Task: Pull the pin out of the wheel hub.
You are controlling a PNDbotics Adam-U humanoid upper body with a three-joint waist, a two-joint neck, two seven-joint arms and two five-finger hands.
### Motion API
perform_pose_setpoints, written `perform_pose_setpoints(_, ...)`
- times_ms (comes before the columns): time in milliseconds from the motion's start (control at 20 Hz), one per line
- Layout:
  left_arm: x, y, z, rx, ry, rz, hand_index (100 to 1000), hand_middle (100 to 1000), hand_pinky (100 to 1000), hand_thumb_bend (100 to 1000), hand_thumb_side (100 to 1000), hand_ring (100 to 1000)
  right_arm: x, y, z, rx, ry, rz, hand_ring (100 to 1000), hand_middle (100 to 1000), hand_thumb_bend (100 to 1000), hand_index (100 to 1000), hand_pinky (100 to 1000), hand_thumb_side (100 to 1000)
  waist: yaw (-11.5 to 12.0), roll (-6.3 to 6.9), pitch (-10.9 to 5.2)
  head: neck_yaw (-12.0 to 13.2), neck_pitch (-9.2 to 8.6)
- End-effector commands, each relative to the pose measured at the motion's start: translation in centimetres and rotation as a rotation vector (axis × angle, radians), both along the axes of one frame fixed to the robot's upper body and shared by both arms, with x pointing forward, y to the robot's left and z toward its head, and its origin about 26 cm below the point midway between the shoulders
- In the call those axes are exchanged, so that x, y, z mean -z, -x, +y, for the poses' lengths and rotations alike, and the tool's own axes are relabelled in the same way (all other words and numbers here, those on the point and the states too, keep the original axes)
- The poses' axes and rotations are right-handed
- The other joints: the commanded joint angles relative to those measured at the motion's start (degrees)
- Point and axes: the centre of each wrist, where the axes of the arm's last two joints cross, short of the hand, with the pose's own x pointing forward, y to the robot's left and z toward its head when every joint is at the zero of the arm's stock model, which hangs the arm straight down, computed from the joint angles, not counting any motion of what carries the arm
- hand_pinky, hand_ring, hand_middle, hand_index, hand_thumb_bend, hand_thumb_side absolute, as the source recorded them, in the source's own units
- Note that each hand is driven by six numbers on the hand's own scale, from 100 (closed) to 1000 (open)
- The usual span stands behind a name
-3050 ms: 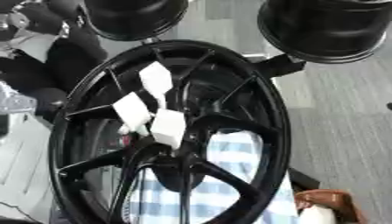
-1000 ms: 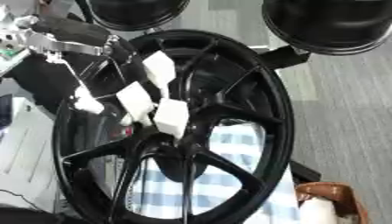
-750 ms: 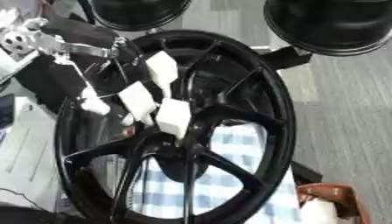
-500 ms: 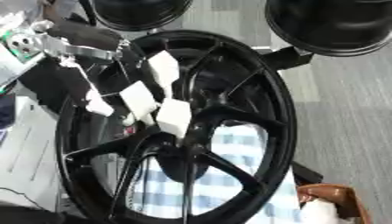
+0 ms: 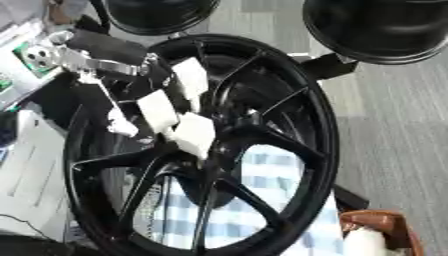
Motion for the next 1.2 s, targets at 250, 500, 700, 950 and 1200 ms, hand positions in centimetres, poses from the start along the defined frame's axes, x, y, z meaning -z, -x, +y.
perform_pose_setpoints(250,-1.4,0.3,0.5,0.180,-0.188,-0.020,678,517,822,191,350,646,-0.6,0.0,0.1,-0.009,-0.003,-0.019,640,491,100,660,772,681,0.0,-0.21,-0.76,0.2,0.31)
perform_pose_setpoints(500,-1.7,0.2,0.7,0.149,-0.176,-0.019,620,468,765,100,228,573,-0.6,0.0,0.2,-0.010,-0.007,-0.019,640,492,100,661,772,682,0.1,-0.25,-0.77,0.2,0.31)
perform_pose_setpoints(700,-2.0,0.2,1.0,0.132,-0.173,-0.027,641,483,759,127,155,569,-0.6,0.0,0.2,-0.011,-0.009,-0.020,640,491,100,661,772,683,0.1,-0.26,-0.74,0.2,0.31)
perform_pose_setpoints(950,-2.1,0.1,1.4,0.114,-0.194,-0.045,796,643,811,285,230,687,-0.6,0.0,0.2,-0.010,-0.011,-0.020,640,491,100,661,772,683,0.1,-0.29,-0.66,0.1,0.31)
perform_pose_setpoints(1200,-2.7,0.1,1.9,0.105,-0.210,-0.080,852,729,852,369,283,762,-0.5,0.0,0.3,-0.011,-0.014,-0.018,640,491,100,661,772,684,0.2,-0.40,-0.67,0.2,0.31)
